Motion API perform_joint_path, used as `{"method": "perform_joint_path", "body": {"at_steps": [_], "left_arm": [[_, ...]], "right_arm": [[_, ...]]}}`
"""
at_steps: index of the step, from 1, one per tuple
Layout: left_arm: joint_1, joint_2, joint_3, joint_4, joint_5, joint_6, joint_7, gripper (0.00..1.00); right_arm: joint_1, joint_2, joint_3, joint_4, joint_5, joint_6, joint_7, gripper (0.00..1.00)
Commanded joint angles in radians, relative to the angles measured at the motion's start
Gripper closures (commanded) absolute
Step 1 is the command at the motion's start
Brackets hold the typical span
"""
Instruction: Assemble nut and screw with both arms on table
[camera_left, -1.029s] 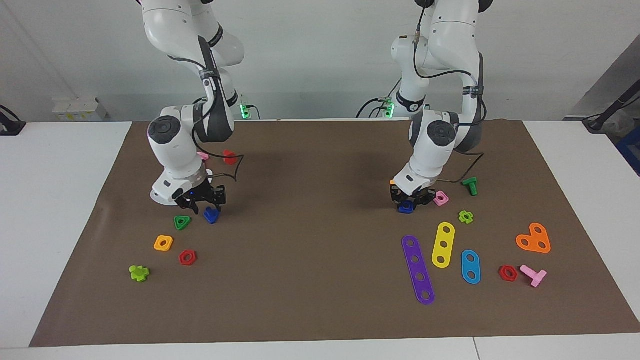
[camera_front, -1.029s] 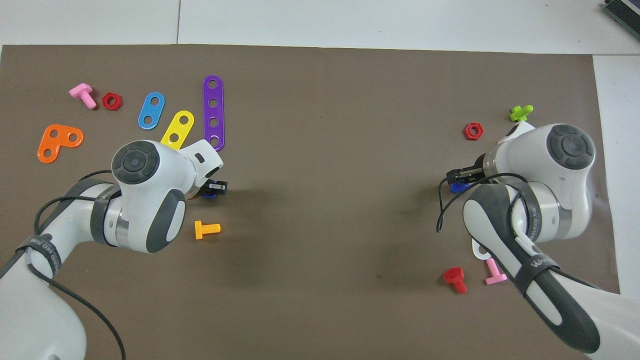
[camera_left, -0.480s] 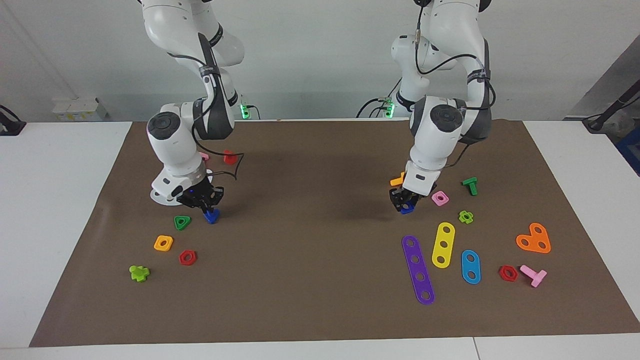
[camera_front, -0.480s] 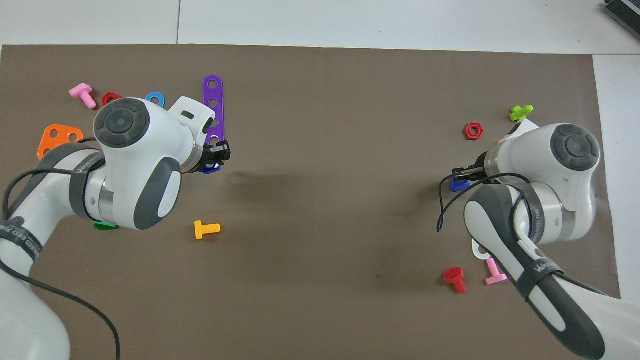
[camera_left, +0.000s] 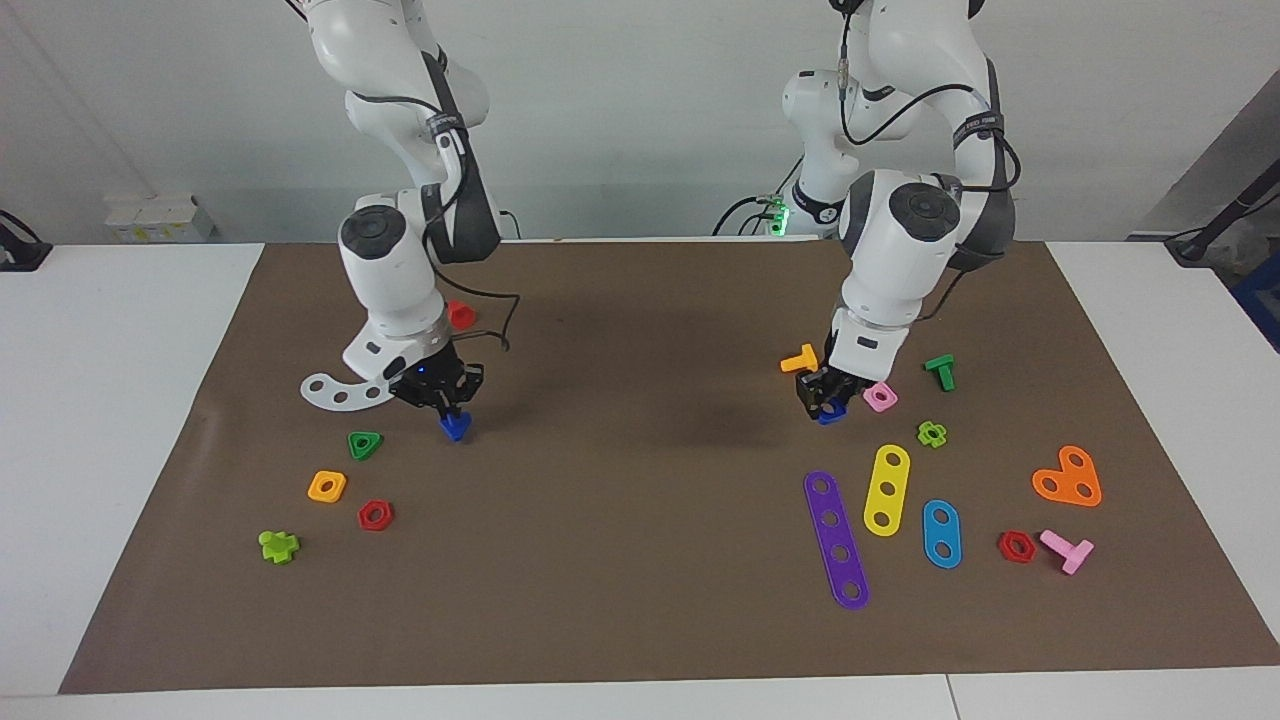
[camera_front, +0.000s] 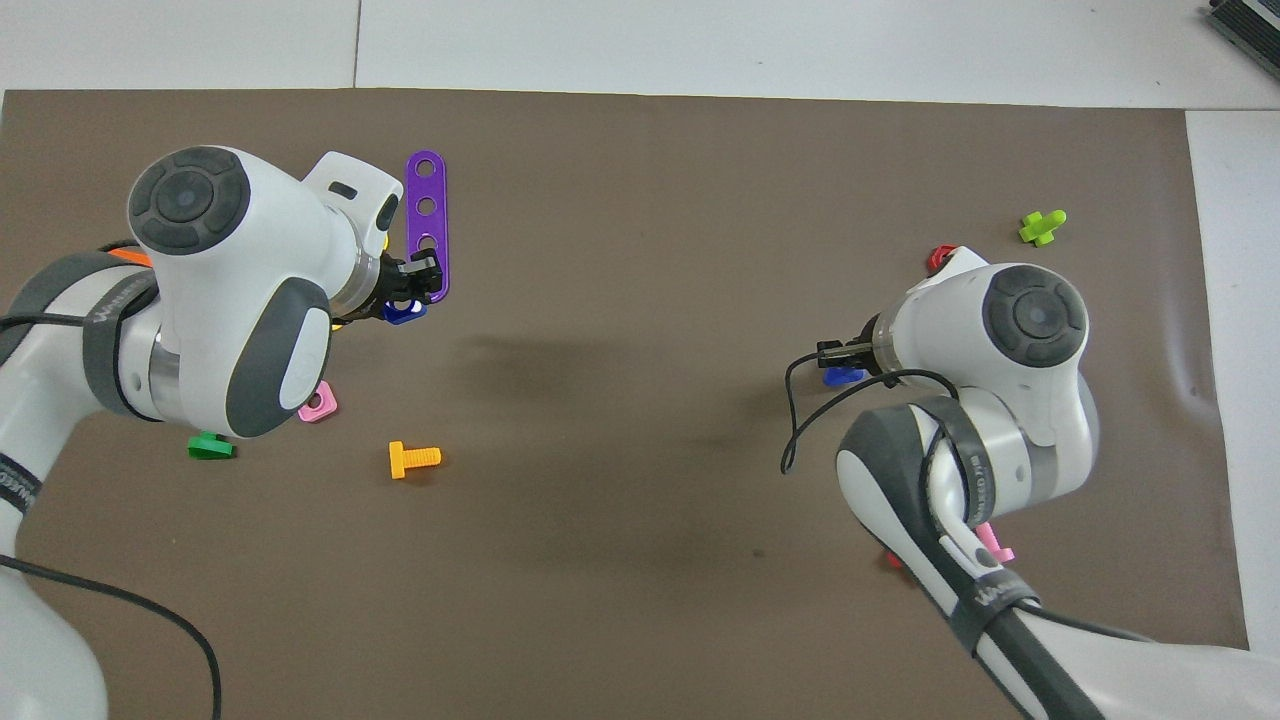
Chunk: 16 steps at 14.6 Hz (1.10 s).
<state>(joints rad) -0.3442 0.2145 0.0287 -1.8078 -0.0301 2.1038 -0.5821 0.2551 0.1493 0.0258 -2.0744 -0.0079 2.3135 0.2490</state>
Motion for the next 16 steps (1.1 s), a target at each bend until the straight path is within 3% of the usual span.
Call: {"method": "perform_joint_path", "body": {"at_steps": [1, 5, 10, 11, 12, 13, 16], "left_arm": [[0.005, 0.006, -0.001, 0.018, -0.016, -0.019, -0.005, 1.00], [-0.009, 0.008, -0.003, 0.018, -0.037, -0.016, -0.018, 1.00], [-0.038, 0.008, -0.010, 0.015, -0.042, 0.005, -0.099, 1.00], [-0.051, 0.008, -0.010, 0.012, -0.042, 0.022, -0.132, 1.00], [-0.062, 0.009, -0.010, 0.010, -0.042, 0.031, -0.146, 1.00], [-0.065, 0.009, -0.010, 0.010, -0.043, 0.039, -0.150, 1.00], [-0.093, 0.011, -0.010, 0.005, -0.076, 0.064, -0.202, 1.00]], "right_arm": [[0.093, 0.050, 0.000, 0.074, -0.020, -0.003, 0.198, 1.00], [0.208, 0.130, 0.000, 0.161, -0.018, 0.033, 0.435, 1.00], [0.286, 0.162, 0.002, 0.163, -0.023, 0.046, 0.578, 1.00], [0.286, 0.164, 0.002, 0.165, -0.023, 0.043, 0.584, 0.82], [0.286, 0.162, 0.000, 0.163, -0.021, 0.043, 0.588, 0.14], [0.285, 0.161, 0.000, 0.163, -0.021, 0.040, 0.589, 0.00], [0.253, 0.095, 0.000, 0.158, -0.021, 0.011, 0.572, 0.00]]}}
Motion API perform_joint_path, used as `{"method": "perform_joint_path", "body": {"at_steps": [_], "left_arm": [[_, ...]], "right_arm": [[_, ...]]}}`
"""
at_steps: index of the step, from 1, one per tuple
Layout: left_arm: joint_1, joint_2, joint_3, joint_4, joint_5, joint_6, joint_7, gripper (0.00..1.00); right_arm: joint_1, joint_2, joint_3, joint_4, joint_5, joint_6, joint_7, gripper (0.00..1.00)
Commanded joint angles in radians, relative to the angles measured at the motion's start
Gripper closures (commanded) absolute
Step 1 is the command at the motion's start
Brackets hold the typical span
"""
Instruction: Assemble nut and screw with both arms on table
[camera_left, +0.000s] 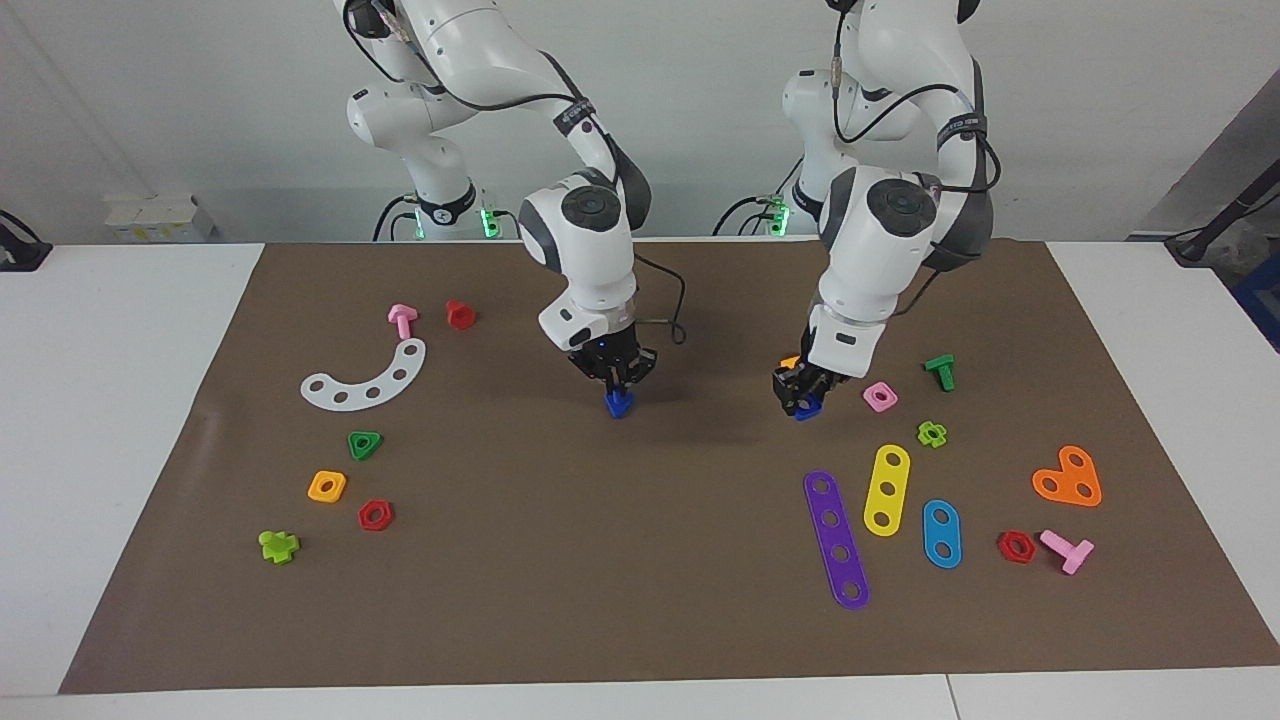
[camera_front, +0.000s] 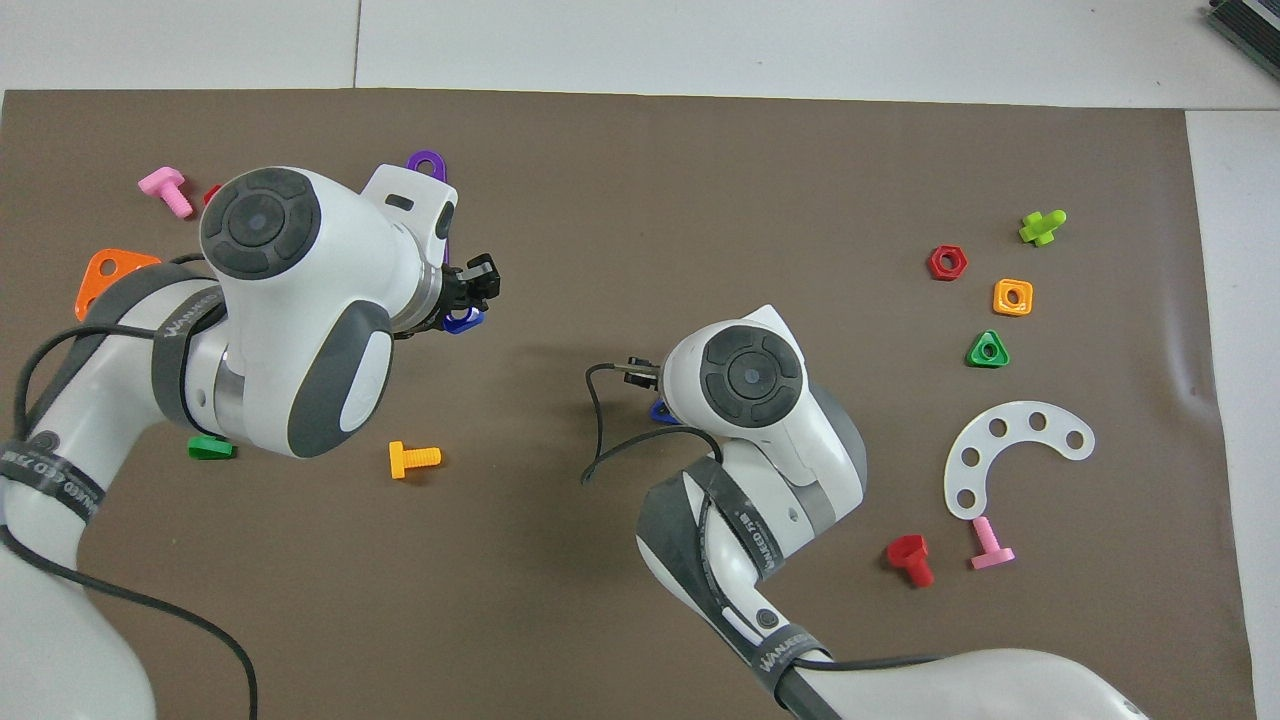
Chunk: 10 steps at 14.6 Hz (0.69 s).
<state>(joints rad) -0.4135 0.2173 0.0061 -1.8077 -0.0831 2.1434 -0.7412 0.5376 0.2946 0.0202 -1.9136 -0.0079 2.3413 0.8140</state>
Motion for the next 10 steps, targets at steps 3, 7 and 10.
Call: {"method": "perform_joint_path", "body": {"at_steps": [3, 7, 10], "left_arm": [[-0.062, 0.010, 0.012, -0.001, -0.024, 0.041, -0.101, 1.00], [-0.143, 0.017, 0.012, -0.007, -0.036, 0.075, -0.208, 1.00], [-0.209, 0.046, 0.012, -0.007, -0.079, 0.102, -0.231, 1.00]], "right_arm": [[-0.102, -0.150, 0.006, -0.010, -0.020, -0.132, -0.068, 0.00], [-0.263, -0.311, 0.006, -0.025, -0.011, -0.331, -0.301, 0.00], [-0.393, -0.380, 0.000, -0.022, -0.004, -0.415, -0.479, 0.00]]}}
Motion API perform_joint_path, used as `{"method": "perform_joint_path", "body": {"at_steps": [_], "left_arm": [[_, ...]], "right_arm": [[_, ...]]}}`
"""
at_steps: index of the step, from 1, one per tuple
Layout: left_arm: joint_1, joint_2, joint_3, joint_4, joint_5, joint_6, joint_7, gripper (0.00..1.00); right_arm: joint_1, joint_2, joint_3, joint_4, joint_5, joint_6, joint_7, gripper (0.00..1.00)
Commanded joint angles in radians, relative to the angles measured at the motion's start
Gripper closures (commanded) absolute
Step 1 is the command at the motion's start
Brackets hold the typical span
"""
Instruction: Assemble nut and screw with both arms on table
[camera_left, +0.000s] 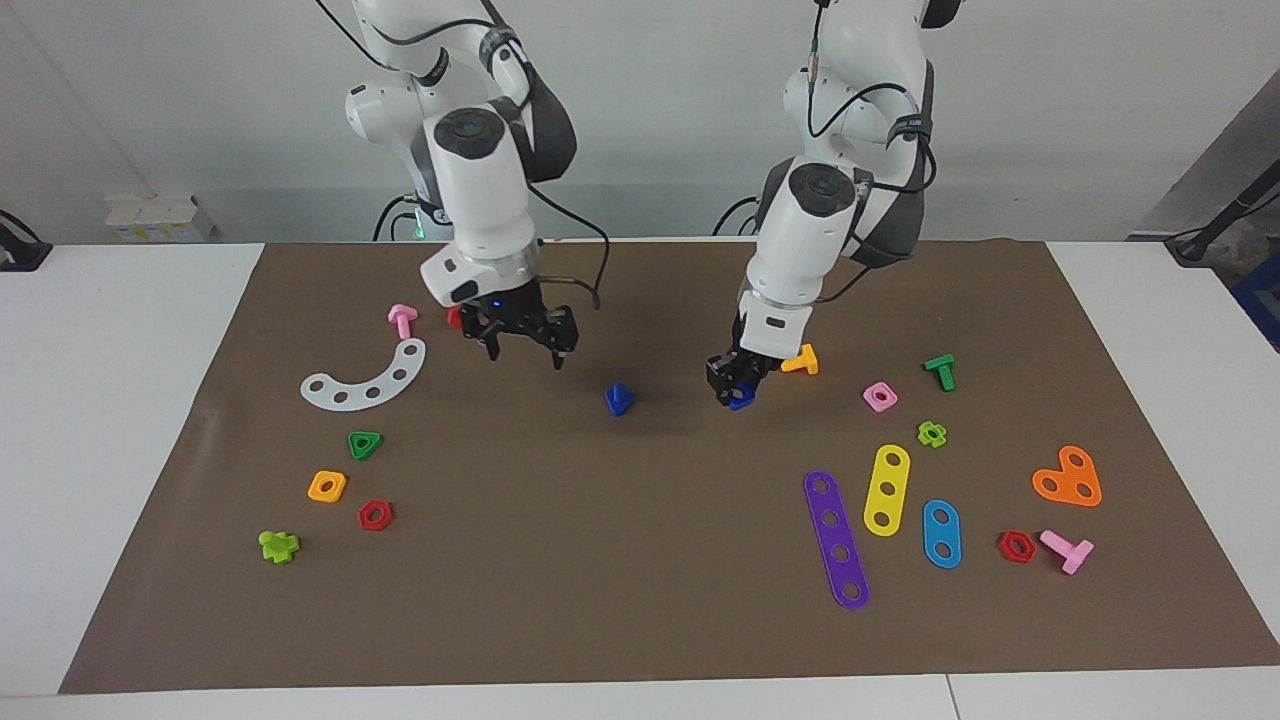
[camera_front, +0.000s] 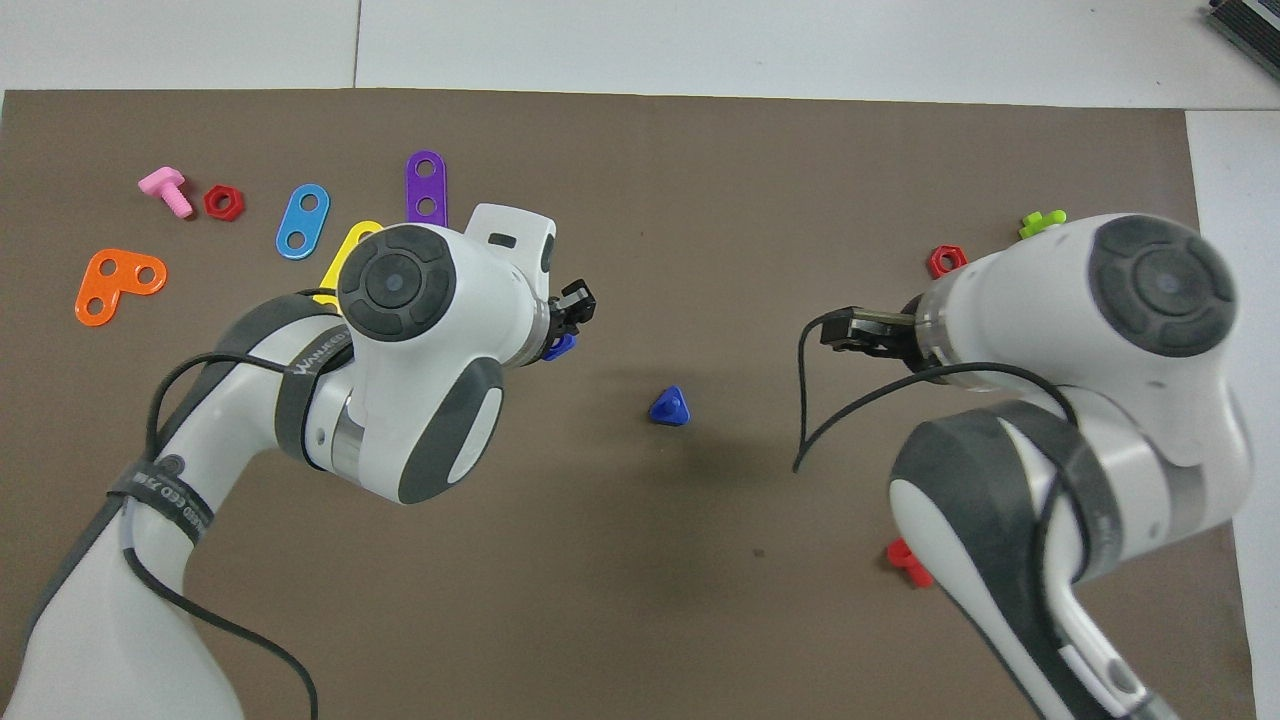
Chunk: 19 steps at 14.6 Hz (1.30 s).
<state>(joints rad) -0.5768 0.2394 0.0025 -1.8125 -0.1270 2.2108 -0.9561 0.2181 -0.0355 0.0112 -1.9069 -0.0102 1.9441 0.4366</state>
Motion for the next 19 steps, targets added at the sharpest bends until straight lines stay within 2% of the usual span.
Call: {"method": "perform_joint_path", "body": {"at_steps": [1, 4, 8, 14, 19], "left_arm": [[-0.063, 0.038, 0.016, 0.004, -0.049, 0.044, -0.018, 1.00], [-0.119, 0.110, 0.016, 0.050, -0.066, 0.046, -0.018, 1.00], [-0.161, 0.130, 0.016, 0.055, -0.075, 0.055, -0.023, 1.00], [-0.196, 0.156, 0.016, 0.062, -0.091, 0.058, -0.023, 1.00], [-0.196, 0.181, 0.019, 0.062, -0.085, 0.098, -0.023, 1.00]], "right_arm": [[-0.106, -0.058, 0.007, -0.023, -0.002, -0.019, -0.154, 0.00], [-0.175, -0.046, 0.003, 0.075, -0.001, -0.101, -0.249, 0.00], [-0.217, -0.020, 0.001, 0.233, -0.001, -0.240, -0.334, 0.00], [-0.229, 0.006, 0.003, 0.331, 0.004, -0.336, -0.361, 0.00], [-0.214, -0.003, 0.004, 0.306, 0.004, -0.376, -0.352, 0.00]]}}
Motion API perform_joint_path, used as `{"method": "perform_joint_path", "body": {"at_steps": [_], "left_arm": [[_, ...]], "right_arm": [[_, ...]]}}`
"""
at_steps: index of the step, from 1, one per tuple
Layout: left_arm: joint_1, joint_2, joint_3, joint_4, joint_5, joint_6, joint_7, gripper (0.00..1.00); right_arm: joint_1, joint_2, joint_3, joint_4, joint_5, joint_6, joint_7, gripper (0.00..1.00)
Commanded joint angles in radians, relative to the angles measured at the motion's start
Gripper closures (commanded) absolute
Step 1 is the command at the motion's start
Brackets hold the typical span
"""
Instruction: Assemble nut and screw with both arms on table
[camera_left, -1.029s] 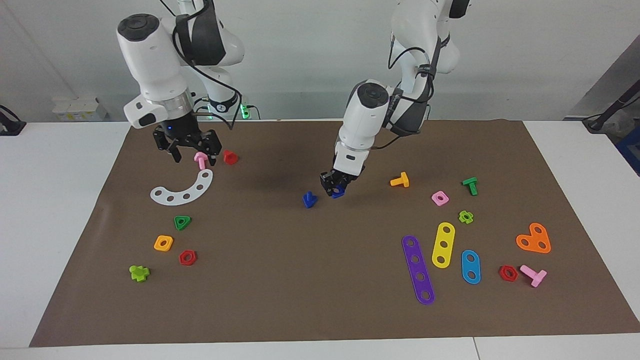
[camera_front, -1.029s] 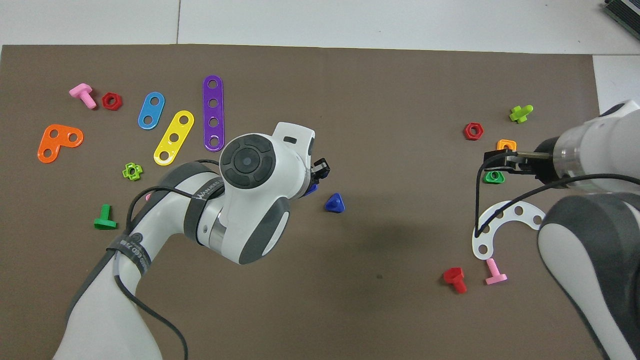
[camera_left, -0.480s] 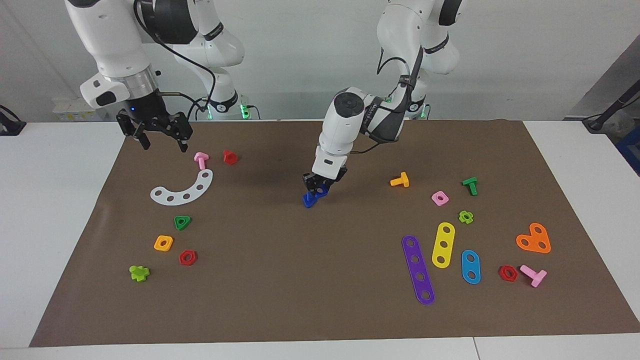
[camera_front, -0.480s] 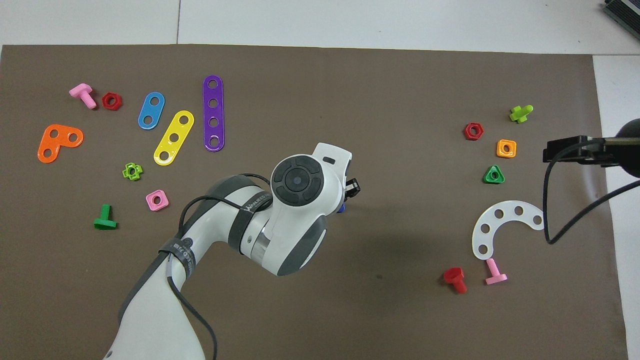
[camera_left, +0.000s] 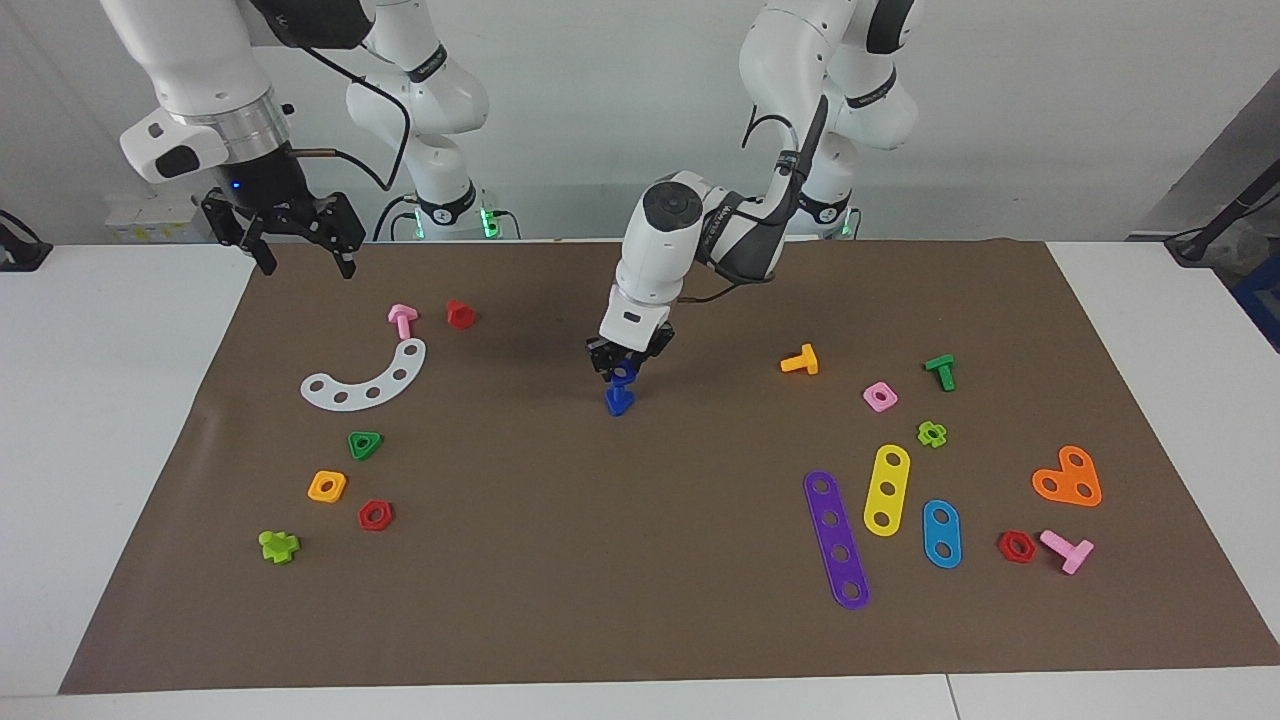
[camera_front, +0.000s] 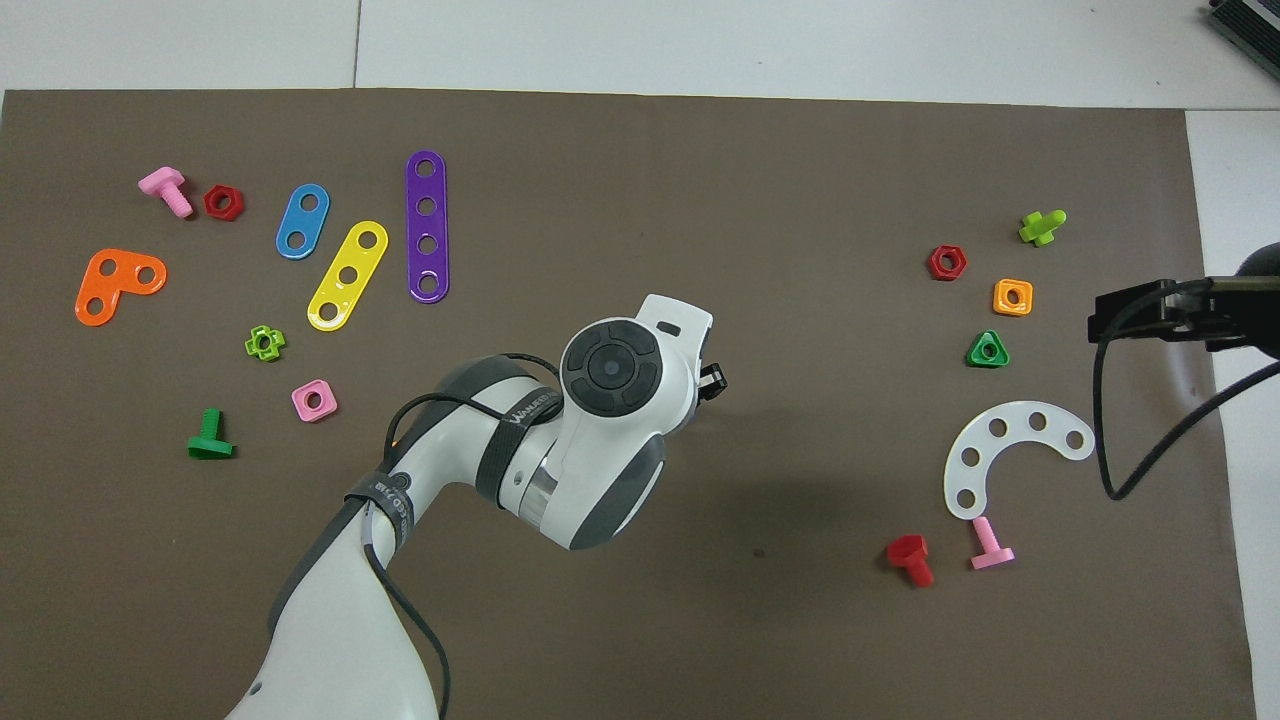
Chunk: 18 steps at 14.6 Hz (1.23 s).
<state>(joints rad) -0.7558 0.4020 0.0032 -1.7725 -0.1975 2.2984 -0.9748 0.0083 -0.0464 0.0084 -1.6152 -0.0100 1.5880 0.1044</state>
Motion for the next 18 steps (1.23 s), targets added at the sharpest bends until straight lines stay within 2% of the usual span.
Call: {"method": "perform_joint_path", "body": {"at_steps": [1, 10, 11, 12, 14, 18], "left_arm": [[-0.017, 0.020, 0.018, 0.022, -0.013, 0.018, -0.004, 1.00], [-0.022, 0.043, 0.017, -0.028, -0.006, 0.091, -0.002, 1.00], [-0.022, 0.041, 0.017, -0.028, -0.007, 0.090, -0.001, 0.97], [-0.023, 0.041, 0.017, -0.028, -0.007, 0.085, -0.002, 0.62], [-0.022, 0.040, 0.021, -0.013, -0.005, 0.047, -0.002, 0.36], [-0.002, 0.034, 0.024, 0.076, -0.005, -0.125, -0.002, 0.29]], "right_arm": [[-0.002, 0.005, 0.007, 0.002, 0.002, -0.017, -0.020, 0.00], [0.001, -0.013, 0.010, -0.034, 0.012, -0.013, -0.020, 0.00], [0.001, -0.013, 0.010, -0.035, 0.012, -0.013, -0.020, 0.00], [0.001, -0.013, 0.010, -0.035, 0.012, -0.011, -0.020, 0.00], [0.001, -0.017, 0.010, -0.037, 0.012, -0.011, -0.026, 0.00], [0.001, -0.017, 0.010, -0.035, 0.012, -0.013, -0.028, 0.00]]}}
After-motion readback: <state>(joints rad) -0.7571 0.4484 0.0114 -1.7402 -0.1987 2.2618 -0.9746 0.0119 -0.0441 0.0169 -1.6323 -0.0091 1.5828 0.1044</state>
